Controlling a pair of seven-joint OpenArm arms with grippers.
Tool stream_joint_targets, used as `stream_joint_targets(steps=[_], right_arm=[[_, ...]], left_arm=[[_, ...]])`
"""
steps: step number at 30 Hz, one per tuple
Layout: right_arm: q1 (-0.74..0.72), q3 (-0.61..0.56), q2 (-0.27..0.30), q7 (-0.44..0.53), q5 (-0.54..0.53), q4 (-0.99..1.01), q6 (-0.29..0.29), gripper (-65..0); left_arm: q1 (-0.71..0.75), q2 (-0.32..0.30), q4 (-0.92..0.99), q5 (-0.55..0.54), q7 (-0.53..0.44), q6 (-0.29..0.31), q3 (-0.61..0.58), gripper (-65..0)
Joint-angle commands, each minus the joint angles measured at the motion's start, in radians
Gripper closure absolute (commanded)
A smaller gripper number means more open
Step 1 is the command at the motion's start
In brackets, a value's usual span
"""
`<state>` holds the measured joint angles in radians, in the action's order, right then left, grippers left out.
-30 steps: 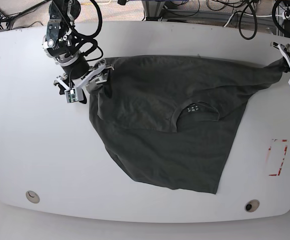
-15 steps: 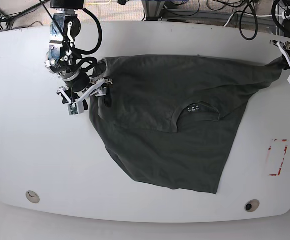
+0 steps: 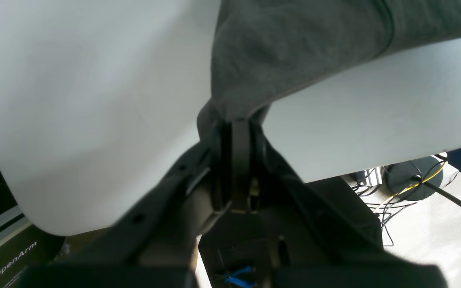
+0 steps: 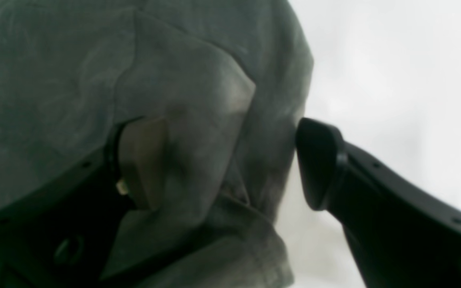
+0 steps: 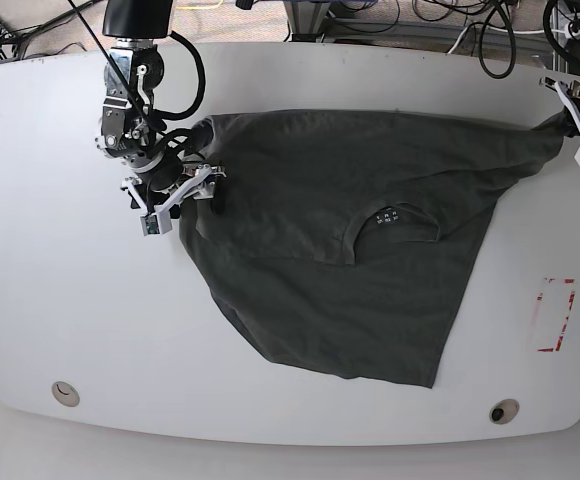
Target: Fold the T-shirt properly
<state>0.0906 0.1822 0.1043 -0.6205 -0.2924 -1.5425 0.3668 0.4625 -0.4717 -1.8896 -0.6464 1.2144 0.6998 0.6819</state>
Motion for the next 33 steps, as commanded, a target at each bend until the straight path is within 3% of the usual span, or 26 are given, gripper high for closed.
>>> stream_joint_targets(steps=[1, 7, 10, 17, 24, 29, 33], right_arm=[[-0.015, -0.023, 0.002, 0.027, -0.009, -0.013, 0.007, -47.2], [-0.022, -0.065, 0.004, 0.046, -0.009, -0.01, -0.001, -47.1], [-0.021, -0.079, 0.004, 0.069, -0.009, -0.01, -0.002, -44.1], [-0.028, -0.086, 0.007, 0.075, -0.009, 0.047, -0.004, -24.3], [-0.025, -0.083, 0.008, 0.075, -0.009, 0.041, -0.004, -8.4], [-0.016, -0.085, 0.008, 0.069, -0.009, 0.009, -0.004, -0.6], [0.013, -0.083, 0.01, 0.069, -0.009, -0.028, -0.005, 0.0]], left_arm=[[-0.003, -0.02, -0.014, -0.002, -0.009, -0.002, 0.009, 0.0], [-0.005, -0.02, -0.014, -0.002, -0.009, -0.002, 0.005, 0.0], [-0.005, -0.017, -0.014, -0.002, -0.009, -0.002, 0.005, 0.0], [-0.005, -0.015, -0.014, -0.002, -0.009, -0.002, 0.003, 0.0], [-0.006, -0.015, -0.014, -0.002, -0.009, -0.002, 0.002, 0.0], [-0.006, -0.015, -0.014, -0.002, -0.009, -0.002, 0.002, 0.0], [-0.006, -0.015, -0.014, -0.002, -0.009, -0.002, 0.0, 0.0]])
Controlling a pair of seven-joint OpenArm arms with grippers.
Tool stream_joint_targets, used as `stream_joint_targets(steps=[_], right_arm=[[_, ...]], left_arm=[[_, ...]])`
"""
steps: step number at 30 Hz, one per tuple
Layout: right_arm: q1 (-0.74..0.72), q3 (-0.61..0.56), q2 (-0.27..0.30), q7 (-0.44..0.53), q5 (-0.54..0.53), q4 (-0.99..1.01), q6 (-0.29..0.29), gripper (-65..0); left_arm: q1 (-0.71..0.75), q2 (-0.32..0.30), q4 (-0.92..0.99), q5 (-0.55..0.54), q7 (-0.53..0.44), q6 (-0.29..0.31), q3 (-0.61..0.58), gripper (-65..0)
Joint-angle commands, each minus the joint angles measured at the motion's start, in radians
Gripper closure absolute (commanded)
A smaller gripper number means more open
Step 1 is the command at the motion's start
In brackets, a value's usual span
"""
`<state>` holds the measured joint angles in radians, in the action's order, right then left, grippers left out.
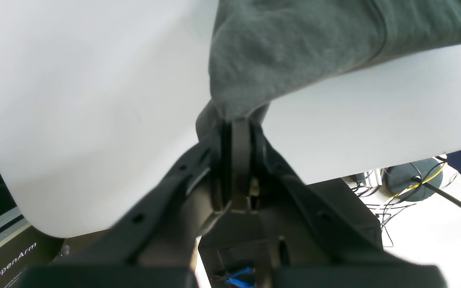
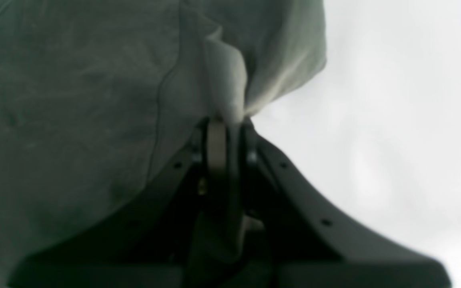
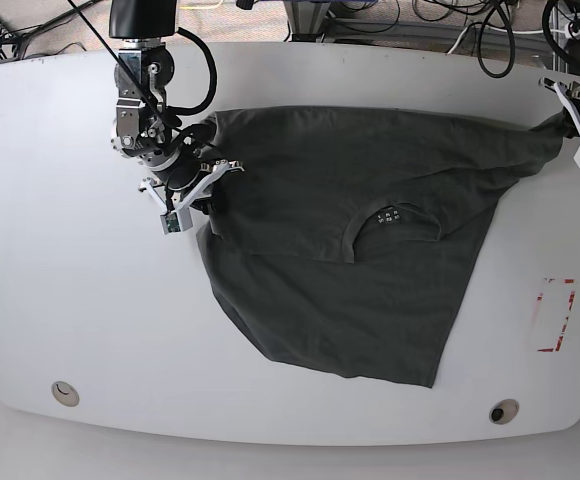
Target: Fold the T-shirt properly
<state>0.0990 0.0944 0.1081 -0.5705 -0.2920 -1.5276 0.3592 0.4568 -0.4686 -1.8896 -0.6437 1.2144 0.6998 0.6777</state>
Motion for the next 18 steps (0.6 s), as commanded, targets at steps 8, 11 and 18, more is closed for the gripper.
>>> stream_joint_targets(steps=[8, 11, 18], right_arm=[[0.037, 0.001, 0.006, -0.015, -0.008, -0.08, 0.002, 0.0], [0.048, 0.0, 0.006, -0.019, -0.008, -0.084, 0.002, 0.0], [0.08, 0.0, 0.008, -0.019, -0.008, -0.098, 0.002, 0.0]], left_arm=[[-0.036, -0.019, -0.017, -0.006, -0.009, -0.002, 0.006, 0.0], [-0.056, -0.019, -0.017, -0.011, -0.008, -0.002, 0.006, -1.7], [-0.181, -0.015, -0.018, -0.029, -0.003, -0.002, -0.043, -27.4]])
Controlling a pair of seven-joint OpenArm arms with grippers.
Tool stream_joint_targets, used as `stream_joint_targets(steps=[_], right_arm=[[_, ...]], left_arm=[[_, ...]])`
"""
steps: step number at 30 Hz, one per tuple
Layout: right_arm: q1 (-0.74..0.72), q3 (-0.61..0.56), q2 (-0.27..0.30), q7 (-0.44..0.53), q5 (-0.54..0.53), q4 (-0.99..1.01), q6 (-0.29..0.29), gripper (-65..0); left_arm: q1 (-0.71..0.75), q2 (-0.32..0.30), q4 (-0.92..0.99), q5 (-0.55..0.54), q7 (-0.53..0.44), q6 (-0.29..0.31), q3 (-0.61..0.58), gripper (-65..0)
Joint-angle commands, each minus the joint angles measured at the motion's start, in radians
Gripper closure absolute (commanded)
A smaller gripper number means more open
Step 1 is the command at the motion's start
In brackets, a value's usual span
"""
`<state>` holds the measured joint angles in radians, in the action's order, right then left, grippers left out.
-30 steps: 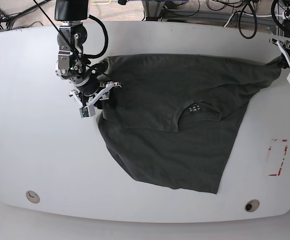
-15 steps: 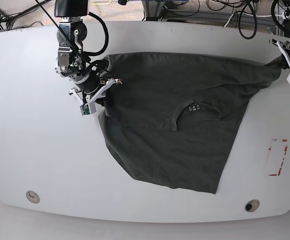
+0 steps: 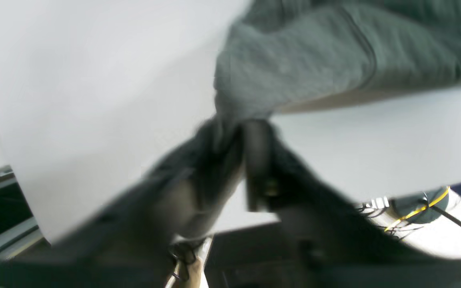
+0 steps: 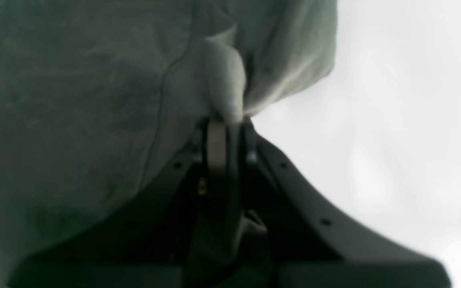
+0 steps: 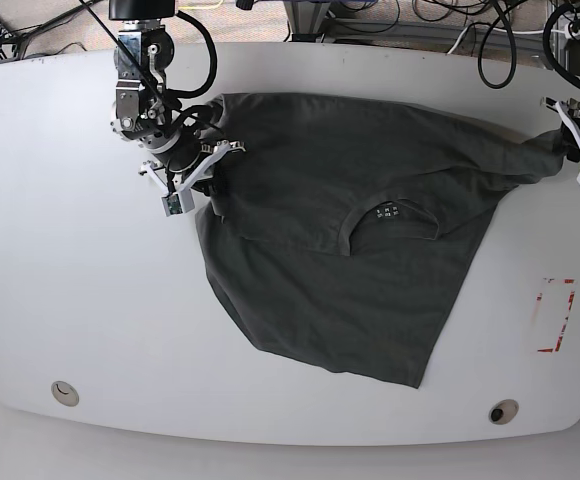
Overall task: Fold the T-shirt properly
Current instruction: 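Grasp the shirt hem with the left gripper near the shirt's lower edge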
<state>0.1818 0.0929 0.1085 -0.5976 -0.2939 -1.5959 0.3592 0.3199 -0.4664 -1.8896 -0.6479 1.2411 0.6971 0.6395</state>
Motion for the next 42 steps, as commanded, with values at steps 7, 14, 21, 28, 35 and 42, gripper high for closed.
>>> stream_joint_targets(steps=[7, 14, 21, 28, 35, 42], right_arm=[[0.012, 0.001, 0.007, 0.008, -0.006, -0.053, 0.007, 0.0], [0.012, 0.0, 0.007, 0.008, 0.008, -0.06, 0.011, 0.0], [0.012, -0.045, 0.001, 0.009, 0.108, -0.071, 0.013, 0.0], [0.011, -0.058, 0.0, 0.011, 0.132, -0.071, 0.013, 0.0], [0.006, -0.057, 0.0, 0.011, 0.132, -0.083, 0.013, 0.0], [0.003, -0.055, -0.002, 0.011, 0.132, -0.11, 0.013, 0.0]], left_arm=[[-0.226, 0.05, -0.012, -0.022, -0.016, 0.001, -0.011, -43.5], [-0.43, 0.096, 0.08, -0.019, 0.029, -0.066, -0.022, -43.6], [-0.611, 0.125, 0.321, 0.072, -0.059, -0.158, -0.155, -43.5], [-0.71, 0.182, 0.602, 0.221, -0.295, -0.158, -0.307, -43.6], [-0.807, 0.209, 0.925, 0.322, -0.502, -0.158, -0.349, -43.5], [-0.879, 0.209, 1.174, 0.353, -0.674, -0.159, -0.412, -43.5]])
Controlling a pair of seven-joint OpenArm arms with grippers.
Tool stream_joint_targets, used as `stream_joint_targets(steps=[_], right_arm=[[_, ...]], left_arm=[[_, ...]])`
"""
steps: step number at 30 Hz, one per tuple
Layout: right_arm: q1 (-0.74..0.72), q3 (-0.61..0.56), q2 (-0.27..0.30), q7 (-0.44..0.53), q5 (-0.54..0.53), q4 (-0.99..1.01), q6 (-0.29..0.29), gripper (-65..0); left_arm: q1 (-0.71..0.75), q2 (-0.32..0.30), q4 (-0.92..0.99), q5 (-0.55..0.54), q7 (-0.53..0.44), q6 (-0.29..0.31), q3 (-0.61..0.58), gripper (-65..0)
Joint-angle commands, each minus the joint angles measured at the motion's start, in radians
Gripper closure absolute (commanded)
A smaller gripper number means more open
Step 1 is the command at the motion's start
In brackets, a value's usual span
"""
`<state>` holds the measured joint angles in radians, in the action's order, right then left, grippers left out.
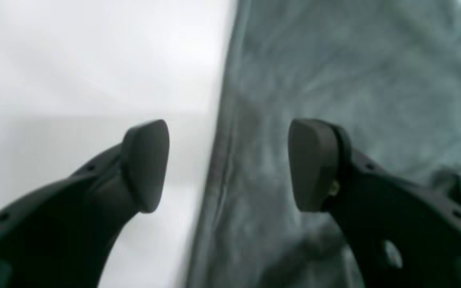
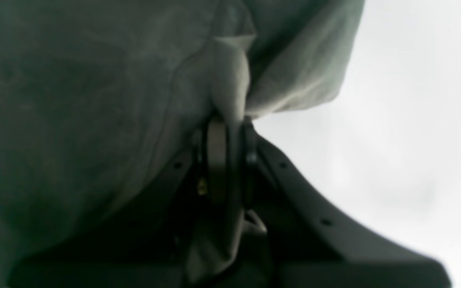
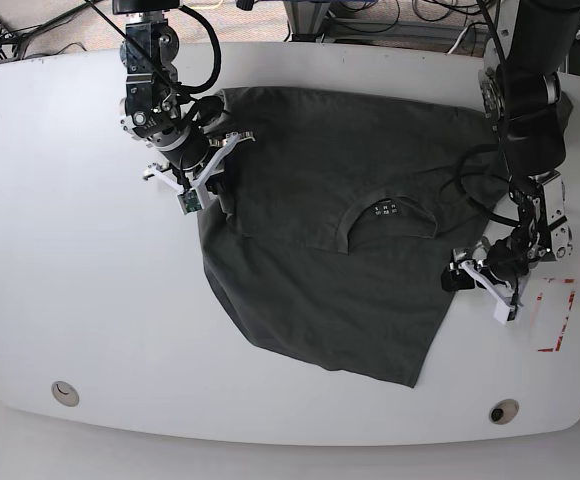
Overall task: Fold the T-shirt properly
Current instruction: 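Grasp the shirt hem with the left gripper near the shirt's lower edge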
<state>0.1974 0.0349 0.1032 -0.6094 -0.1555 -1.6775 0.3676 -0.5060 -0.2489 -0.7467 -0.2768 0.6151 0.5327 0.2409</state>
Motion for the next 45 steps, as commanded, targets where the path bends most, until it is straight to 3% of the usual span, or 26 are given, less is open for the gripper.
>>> stream_joint_targets(steps=[1, 8, 12, 15, 19, 21, 30, 45], right_arm=[[-0.013, 0.004, 0.003, 0.023, -0.006, -0.036, 0.005, 0.0], [-0.009, 0.004, 0.003, 0.023, -0.006, -0.071, 0.005, 0.0], [-0.003, 0.004, 0.003, 0.021, -0.006, -0.085, 0.005, 0.0], [0.004, 0.001, 0.003, 0.021, -0.006, -0.091, 0.005, 0.0], [0.009, 0.0, 0.003, 0.021, -0.006, -0.105, 0.003, 0.0], [0.01, -0.002, 0.003, 0.021, -0.006, -0.105, 0.003, 0.0], [0.034, -0.002, 0.003, 0.021, -0.006, -0.105, 0.003, 0.0], [0.023, 0.056, 0.002, 0.021, -0.008, -0.209, -0.005, 0.0]], left_arm=[[-0.061, -0.008, 0.062, -0.019, -0.068, 0.005, -0.022, -43.5], [-0.092, -0.005, 0.155, -0.023, -0.096, 0.008, -0.079, -43.3], [-0.087, 0.043, 0.154, -0.02, -0.093, 0.01, -0.09, -41.0], [-0.087, 0.061, 0.155, -0.019, -0.093, 0.01, -0.094, -30.7], [-0.085, 0.066, 0.158, -0.017, -0.093, 0.007, -0.097, -7.2], [-0.085, 0.072, 0.158, -0.017, -0.093, 0.002, -0.111, 0.0], [-0.084, 0.076, 0.154, -0.022, -0.091, 0.007, -0.143, 0.0], [-0.084, -0.06, 0.152, -0.135, 0.064, 0.028, -0.065, 0.0]])
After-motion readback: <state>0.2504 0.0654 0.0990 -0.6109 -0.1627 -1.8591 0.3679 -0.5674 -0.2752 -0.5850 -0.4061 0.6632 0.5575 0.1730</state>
